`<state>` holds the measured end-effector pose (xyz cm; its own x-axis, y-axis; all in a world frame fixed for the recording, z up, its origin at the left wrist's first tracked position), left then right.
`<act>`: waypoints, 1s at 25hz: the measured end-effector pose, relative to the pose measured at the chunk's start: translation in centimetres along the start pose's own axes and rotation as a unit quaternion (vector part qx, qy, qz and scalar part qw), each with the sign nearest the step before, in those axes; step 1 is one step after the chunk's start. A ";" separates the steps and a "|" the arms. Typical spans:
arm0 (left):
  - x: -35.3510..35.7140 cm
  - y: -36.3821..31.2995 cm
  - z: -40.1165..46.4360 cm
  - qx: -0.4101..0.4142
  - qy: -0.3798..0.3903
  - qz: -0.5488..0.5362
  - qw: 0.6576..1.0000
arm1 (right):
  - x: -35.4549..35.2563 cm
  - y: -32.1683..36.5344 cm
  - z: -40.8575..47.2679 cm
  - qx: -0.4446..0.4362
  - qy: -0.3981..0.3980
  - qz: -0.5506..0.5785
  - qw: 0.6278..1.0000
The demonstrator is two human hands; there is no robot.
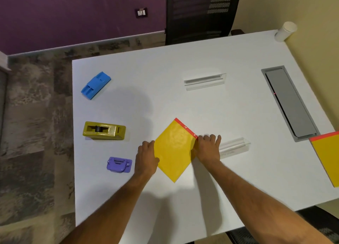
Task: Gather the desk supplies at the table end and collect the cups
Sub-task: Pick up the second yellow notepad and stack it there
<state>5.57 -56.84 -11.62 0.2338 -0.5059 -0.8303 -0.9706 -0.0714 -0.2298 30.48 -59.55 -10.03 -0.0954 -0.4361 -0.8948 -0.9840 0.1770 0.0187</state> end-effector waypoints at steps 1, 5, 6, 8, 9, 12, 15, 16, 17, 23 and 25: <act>0.1 0.0 0.0 0.000 -0.005 0.005 1.000 | 0.4 0.2 0.2 0.005 -0.003 -0.001 1.000; 0.4 0.1 0.4 -0.006 -0.008 0.002 1.000 | 1.1 0.4 1.3 0.019 -0.006 0.006 1.000; 0.4 0.1 0.6 -0.008 -0.006 0.004 1.000 | 1.0 0.2 1.6 0.019 -0.001 0.009 1.000; 0.5 0.1 0.7 -0.012 -0.006 0.009 1.000 | 0.8 -0.3 2.0 0.013 -0.001 0.005 1.000; 0.6 0.1 0.7 -0.012 -0.008 0.014 1.000 | 0.6 -0.5 2.1 0.010 -0.013 0.007 1.000; 0.5 0.2 0.4 -0.020 -0.010 0.015 1.000 | -1.0 -0.9 1.9 0.020 -0.061 0.078 0.995; -0.4 0.4 0.1 -0.035 0.002 -0.052 0.998 | -3.6 -1.1 1.1 0.029 -0.094 0.292 0.951; -1.1 0.4 0.0 -0.039 0.011 -0.090 0.995 | -4.4 -1.1 0.6 0.034 -0.086 0.381 0.920; -1.9 0.4 -0.1 -0.041 0.021 -0.128 0.991 | -5.2 -1.1 0.1 0.039 -0.072 0.448 0.890; -9.6 -0.6 -2.6 0.007 -0.010 -0.285 0.958 | -12.1 -0.7 -4.6 -0.012 -0.071 0.527 0.847; -12.6 -1.0 -4.4 0.024 -0.035 -0.335 0.941 | -14.4 -0.7 -6.4 -0.031 -0.083 0.529 0.844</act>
<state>3.38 -54.16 1.28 0.7970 -0.3029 -0.5225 -0.6012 -0.3148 -0.7345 31.54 -59.06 5.65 -0.9087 0.0676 -0.4119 -0.3667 0.3418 0.8653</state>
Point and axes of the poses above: each hand's wrist, its own z-axis towards the middle knuckle, its own x-axis out of the palm, y = z × x, the point moved 5 cm from there along z, towards the middle knuckle, and after that the axes turned 8 degrees about -x, right-handed, at the moved point
